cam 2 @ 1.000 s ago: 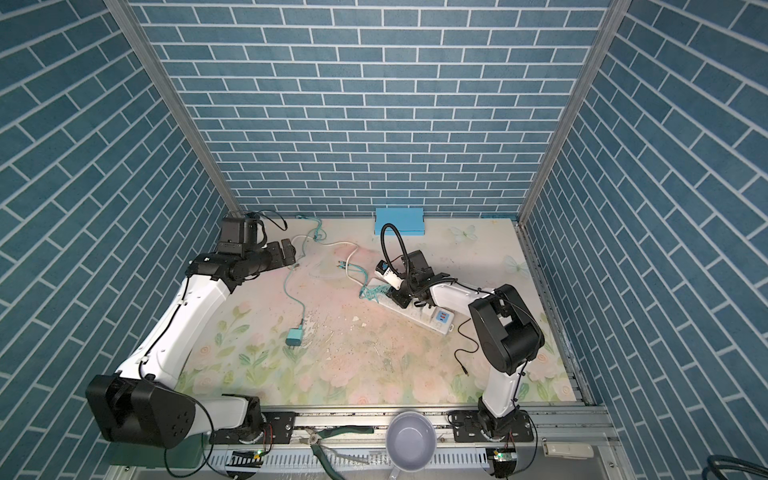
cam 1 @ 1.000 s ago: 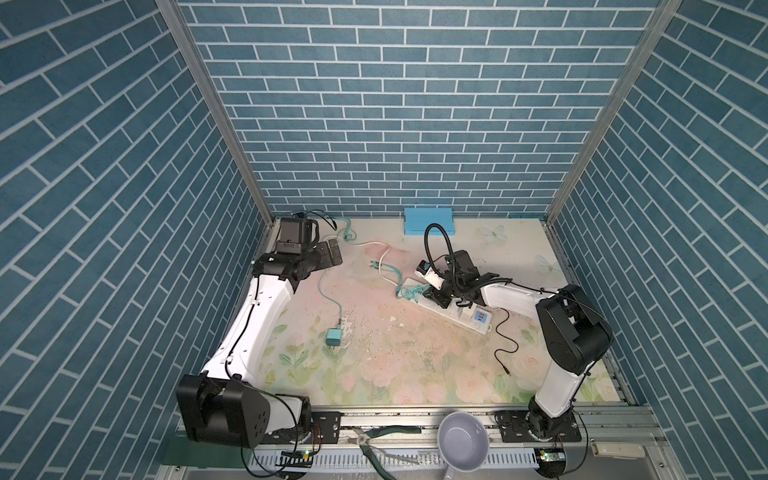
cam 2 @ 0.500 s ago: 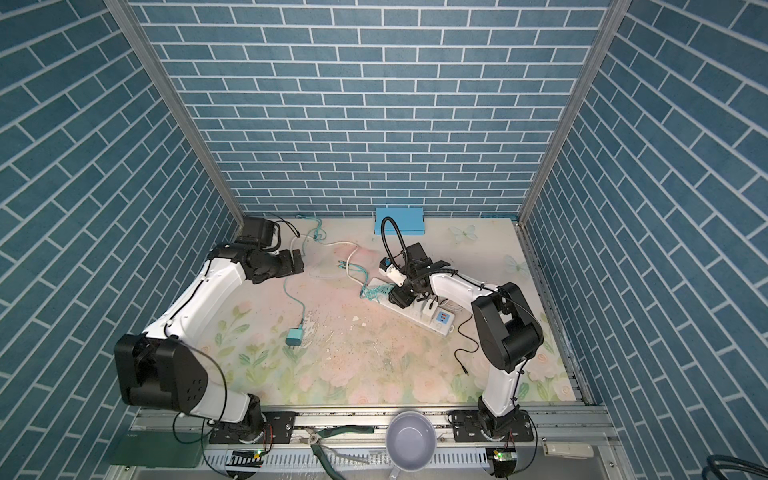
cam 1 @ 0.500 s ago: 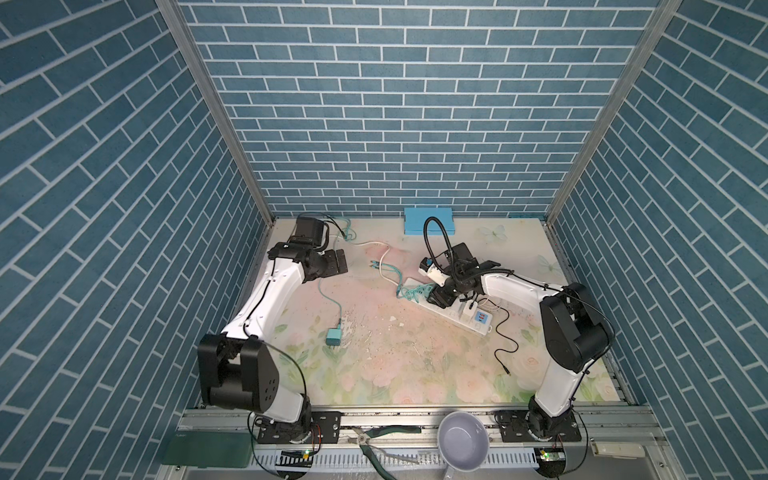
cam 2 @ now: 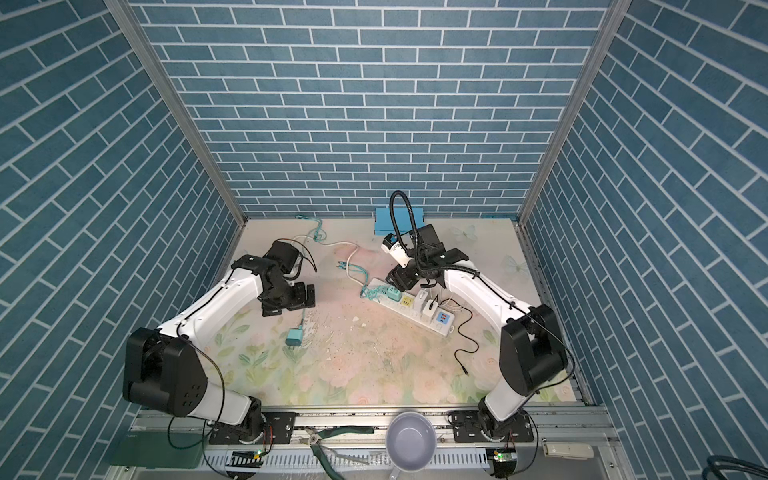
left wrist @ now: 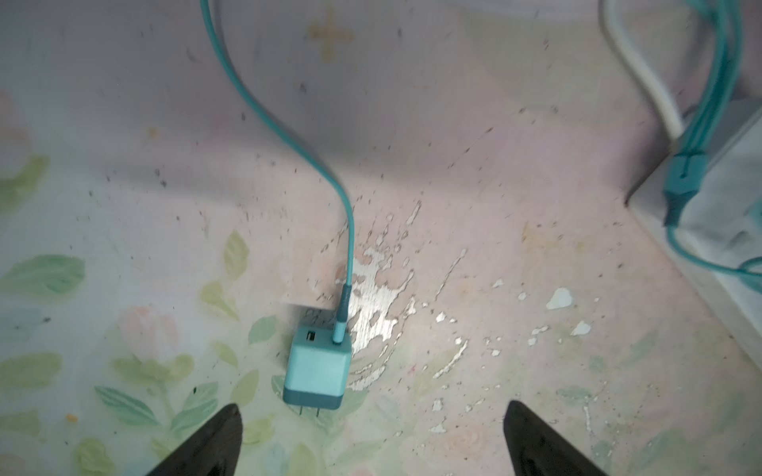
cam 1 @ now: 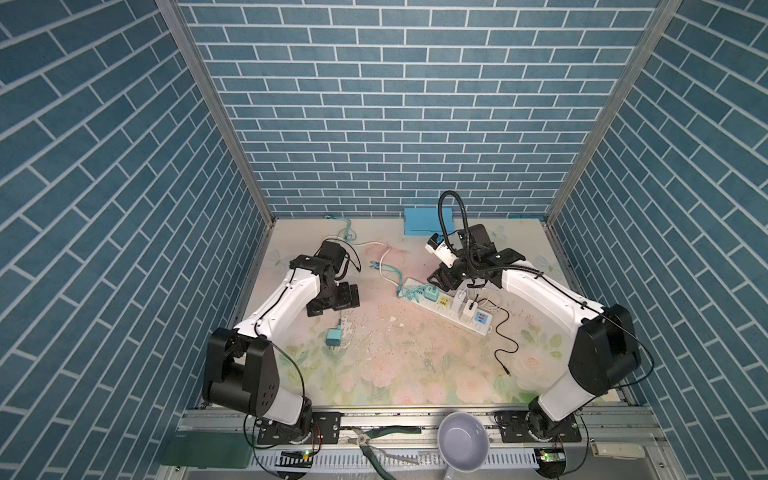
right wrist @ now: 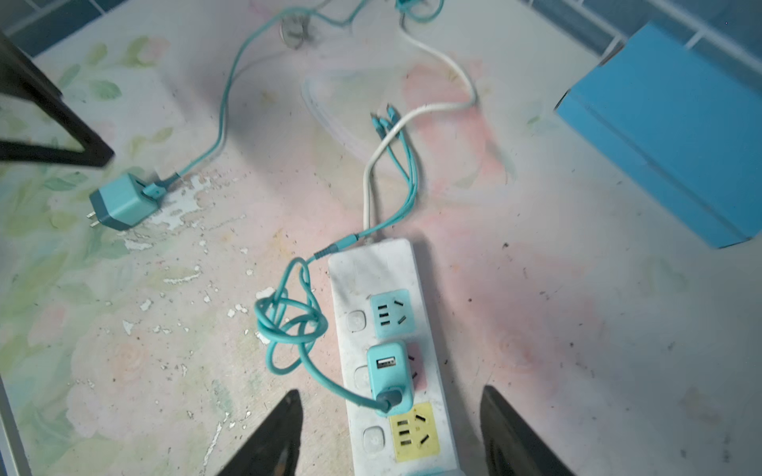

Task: Insert plugs into power strip
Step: Pick up the plug from the middle-left of the table.

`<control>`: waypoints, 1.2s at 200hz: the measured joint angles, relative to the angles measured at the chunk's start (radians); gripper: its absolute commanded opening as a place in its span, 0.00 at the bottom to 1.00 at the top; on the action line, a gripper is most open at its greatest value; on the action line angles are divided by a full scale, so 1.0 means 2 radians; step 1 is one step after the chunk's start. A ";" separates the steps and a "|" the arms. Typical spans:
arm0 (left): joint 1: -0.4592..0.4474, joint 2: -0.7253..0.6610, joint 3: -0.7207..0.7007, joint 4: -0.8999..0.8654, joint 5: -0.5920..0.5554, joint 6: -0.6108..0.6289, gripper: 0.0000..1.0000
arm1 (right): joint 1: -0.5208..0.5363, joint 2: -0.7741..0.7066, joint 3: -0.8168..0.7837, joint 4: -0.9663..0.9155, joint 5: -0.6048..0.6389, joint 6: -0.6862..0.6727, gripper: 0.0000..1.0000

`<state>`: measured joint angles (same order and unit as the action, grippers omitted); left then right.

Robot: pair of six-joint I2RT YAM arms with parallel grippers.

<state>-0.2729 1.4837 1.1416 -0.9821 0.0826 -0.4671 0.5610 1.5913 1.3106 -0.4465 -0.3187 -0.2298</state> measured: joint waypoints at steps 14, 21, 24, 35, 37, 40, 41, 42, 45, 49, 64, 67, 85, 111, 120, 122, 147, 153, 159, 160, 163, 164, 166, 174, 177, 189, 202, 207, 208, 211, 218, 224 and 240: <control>-0.002 0.001 -0.019 -0.001 -0.002 -0.007 1.00 | 0.000 -0.021 -0.008 0.013 0.000 0.004 0.68; -0.004 0.005 -0.027 0.000 -0.002 -0.010 1.00 | 0.000 -0.029 -0.014 0.018 0.000 0.005 0.68; -0.004 0.007 -0.029 0.000 -0.002 -0.011 1.00 | 0.000 -0.031 -0.018 0.020 0.000 0.007 0.68; -0.007 0.015 -0.036 0.004 -0.002 -0.015 1.00 | 0.000 -0.039 -0.030 0.025 0.001 0.008 0.68; -0.008 0.017 -0.038 0.006 -0.002 -0.015 1.00 | 0.000 -0.040 -0.032 0.026 0.001 0.009 0.68; -0.010 0.020 -0.040 0.007 -0.002 -0.017 1.00 | 0.000 -0.042 -0.036 0.027 0.002 0.009 0.67; -0.010 0.021 -0.040 0.008 -0.001 -0.017 1.00 | 0.000 -0.042 -0.037 0.027 0.002 0.009 0.68; -0.011 0.022 -0.041 0.008 -0.002 -0.017 1.00 | 0.000 -0.042 -0.038 0.028 0.002 0.009 0.68; -0.012 0.026 -0.042 0.010 -0.002 -0.018 1.00 | 0.000 -0.043 -0.041 0.029 0.002 0.009 0.67; -0.014 0.029 -0.044 0.011 -0.001 -0.018 1.00 | 0.000 -0.044 -0.046 0.030 0.003 0.010 0.67; -0.020 0.047 -0.048 0.019 -0.002 -0.020 0.93 | 0.000 -0.045 -0.061 0.033 0.005 0.013 0.67; -0.021 0.050 -0.048 0.021 -0.002 -0.021 0.91 | 0.000 -0.045 -0.064 0.034 0.005 0.013 0.66; -0.022 0.067 -0.053 0.031 -0.003 -0.024 0.81 | 0.000 -0.045 -0.074 0.037 0.006 0.020 0.66; -0.022 0.077 -0.060 0.045 -0.008 -0.029 0.79 | 0.000 -0.045 -0.077 0.040 0.006 0.026 0.65; -0.022 0.073 -0.063 0.049 -0.011 -0.031 0.83 | 0.000 -0.045 -0.078 0.042 0.006 0.027 0.65; -0.022 0.072 -0.064 0.049 -0.012 -0.033 0.85 | 0.000 -0.045 -0.078 0.042 0.006 0.028 0.65; -0.022 0.067 -0.077 0.052 -0.023 -0.041 0.86 | 0.000 -0.045 -0.082 0.044 0.006 0.032 0.65; -0.022 0.067 -0.079 0.052 -0.026 -0.042 0.85 | 0.000 -0.045 -0.083 0.044 0.006 0.033 0.64; -0.022 0.067 -0.079 0.052 -0.029 -0.042 0.84 | 0.000 -0.045 -0.083 0.045 0.006 0.034 0.64; -0.022 0.067 -0.079 0.052 -0.030 -0.043 0.84 | 0.000 -0.045 -0.083 0.045 0.006 0.034 0.64; -0.022 0.067 -0.079 0.052 -0.030 -0.044 0.84 | 0.000 -0.045 -0.083 0.045 0.006 0.034 0.64; -0.022 0.067 -0.079 0.052 -0.031 -0.043 0.84 | 0.000 -0.045 -0.083 0.045 0.006 0.034 0.64; -0.022 0.067 -0.079 0.052 -0.031 -0.043 0.84 | 0.000 -0.045 -0.083 0.046 0.006 0.034 0.63; -0.022 0.066 -0.079 0.054 -0.033 -0.045 0.85 | 0.000 -0.045 -0.083 0.046 0.006 0.035 0.63; -0.022 0.066 -0.079 0.054 -0.033 -0.046 0.84 | 0.000 -0.045 -0.083 0.046 0.006 0.035 0.62; -0.022 0.066 -0.079 0.055 -0.034 -0.047 0.82 | 0.000 -0.045 -0.083 0.046 0.006 0.035 0.61; -0.022 0.066 -0.079 0.056 -0.037 -0.047 0.80 | 0.000 -0.045 -0.083 0.046 0.006 0.036 0.61; -0.022 0.066 -0.079 0.055 -0.038 -0.047 0.78 | 0.000 -0.045 -0.083 0.046 0.006 0.037 0.61; -0.022 0.066 -0.079 0.056 -0.038 -0.047 0.78 | 0.000 -0.045 -0.083 0.046 0.006 0.037 0.61; -0.022 0.066 -0.079 0.055 -0.039 -0.047 0.77 | 0.000 -0.045 -0.083 0.046 0.006 0.037 0.61; -0.022 0.067 -0.077 0.055 -0.040 -0.046 0.76 | 0.000 -0.045 -0.083 0.046 0.006 0.037 0.61; -0.022 0.069 -0.075 0.055 -0.040 -0.046 0.76 | 0.000 -0.045 -0.083 0.046 0.006 0.037 0.61; -0.022 0.078 -0.069 0.057 -0.041 -0.042 0.71 | 0.000 -0.045 -0.083 0.046 0.006 0.037 0.61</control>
<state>-0.3164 1.6398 1.0031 -0.8684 0.0013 -0.5514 0.5610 1.5017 1.1454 -0.3553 -0.3069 -0.1558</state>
